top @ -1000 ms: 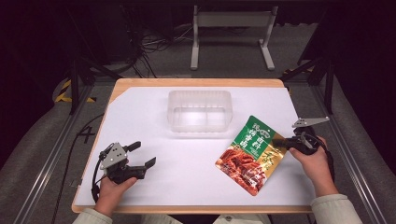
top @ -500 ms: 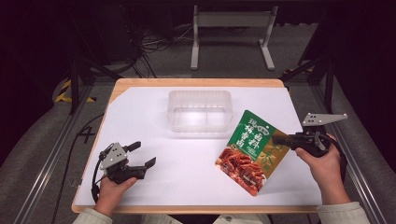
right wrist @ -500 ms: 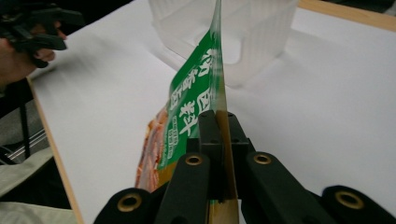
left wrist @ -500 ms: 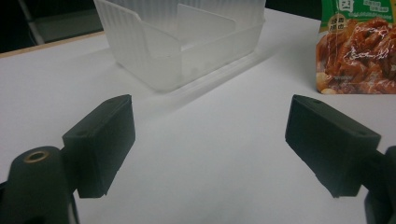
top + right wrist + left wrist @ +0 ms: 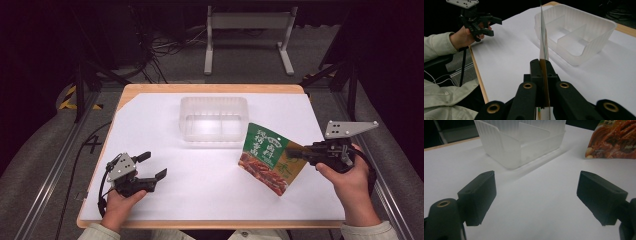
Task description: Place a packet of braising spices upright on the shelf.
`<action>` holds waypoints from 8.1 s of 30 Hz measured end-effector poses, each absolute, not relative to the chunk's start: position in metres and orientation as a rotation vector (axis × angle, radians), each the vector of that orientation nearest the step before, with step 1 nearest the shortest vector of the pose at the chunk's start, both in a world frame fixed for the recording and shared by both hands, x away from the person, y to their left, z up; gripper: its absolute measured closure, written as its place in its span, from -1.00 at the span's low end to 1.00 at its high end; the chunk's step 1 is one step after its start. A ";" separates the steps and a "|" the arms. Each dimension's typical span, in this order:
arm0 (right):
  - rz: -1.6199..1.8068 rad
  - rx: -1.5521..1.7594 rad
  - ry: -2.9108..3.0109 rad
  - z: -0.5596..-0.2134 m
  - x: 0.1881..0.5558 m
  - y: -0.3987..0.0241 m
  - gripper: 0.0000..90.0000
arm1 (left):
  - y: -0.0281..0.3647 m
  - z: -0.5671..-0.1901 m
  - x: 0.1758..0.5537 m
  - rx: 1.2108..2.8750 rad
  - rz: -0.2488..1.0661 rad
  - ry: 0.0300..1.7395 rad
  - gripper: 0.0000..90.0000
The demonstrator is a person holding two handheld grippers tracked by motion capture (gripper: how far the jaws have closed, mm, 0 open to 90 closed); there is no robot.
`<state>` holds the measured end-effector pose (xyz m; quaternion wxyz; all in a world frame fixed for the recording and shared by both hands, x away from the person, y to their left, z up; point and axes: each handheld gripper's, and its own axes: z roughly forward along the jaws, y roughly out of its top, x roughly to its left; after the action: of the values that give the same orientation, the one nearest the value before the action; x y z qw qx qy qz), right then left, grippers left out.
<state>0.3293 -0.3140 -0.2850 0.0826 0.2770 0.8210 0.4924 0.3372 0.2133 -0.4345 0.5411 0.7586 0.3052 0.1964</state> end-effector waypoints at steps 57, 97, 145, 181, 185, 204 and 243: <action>1.783 0.811 2.368 -0.227 0.400 -0.264 1.00 | 0.218 -0.435 0.335 1.789 0.463 0.752 -0.66; 1.808 0.846 2.305 -0.221 0.495 -0.185 1.00 | 0.218 -0.435 0.338 1.784 0.447 0.747 -0.67; 1.732 0.935 2.270 -0.267 0.535 -0.146 1.00 | 0.221 -0.435 0.338 1.777 0.439 0.747 -0.66; 1.696 0.990 2.319 -0.297 0.534 -0.157 0.99 | 0.220 -0.435 0.338 1.786 0.443 0.743 -0.66; 1.689 1.009 2.310 -0.297 0.534 -0.159 0.91 | 0.220 -0.436 0.338 1.782 0.441 0.746 -0.66; 1.672 0.940 2.253 -0.281 0.517 -0.164 -0.27 | 0.218 -0.436 0.339 1.787 0.432 0.754 -0.66; 1.687 0.775 2.190 -0.259 0.422 -0.263 -0.38 | 0.218 -0.433 0.345 1.763 0.433 0.771 -0.68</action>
<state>0.4221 -0.2625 -0.2594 0.1349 0.2675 0.7558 0.5823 0.3449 0.2177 -0.4328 0.5519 0.7455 0.3258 0.1831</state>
